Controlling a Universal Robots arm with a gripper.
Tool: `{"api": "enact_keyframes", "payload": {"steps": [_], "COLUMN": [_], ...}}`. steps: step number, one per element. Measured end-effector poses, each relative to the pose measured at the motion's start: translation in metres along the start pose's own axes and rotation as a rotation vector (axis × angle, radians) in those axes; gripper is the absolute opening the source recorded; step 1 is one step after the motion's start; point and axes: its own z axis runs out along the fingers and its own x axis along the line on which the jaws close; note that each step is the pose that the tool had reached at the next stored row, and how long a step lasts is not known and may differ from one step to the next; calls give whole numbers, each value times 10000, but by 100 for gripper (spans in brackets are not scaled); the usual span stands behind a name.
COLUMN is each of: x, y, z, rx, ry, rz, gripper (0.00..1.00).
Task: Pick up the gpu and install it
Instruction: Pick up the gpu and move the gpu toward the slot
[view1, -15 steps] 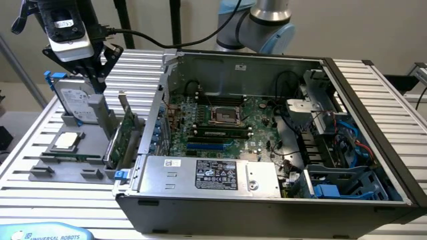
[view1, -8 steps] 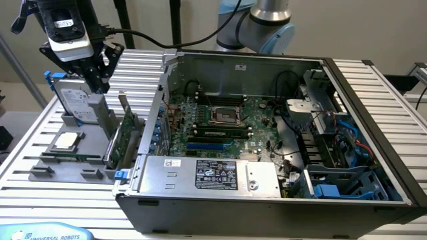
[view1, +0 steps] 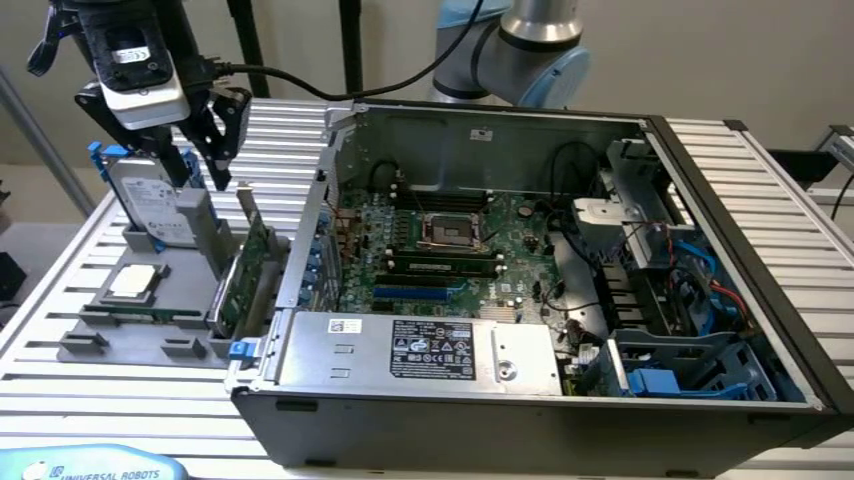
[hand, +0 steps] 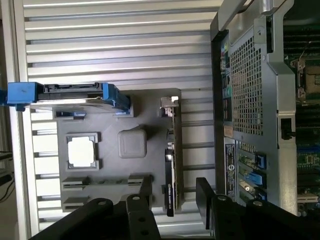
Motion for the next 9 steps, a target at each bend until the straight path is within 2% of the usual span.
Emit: {"api": "enact_keyframes", "payload": {"steps": [9], "x": [5], "y": [-7], "z": [163], "rx": [1], "ry": [1], "rz": [1], "gripper": [48]}}
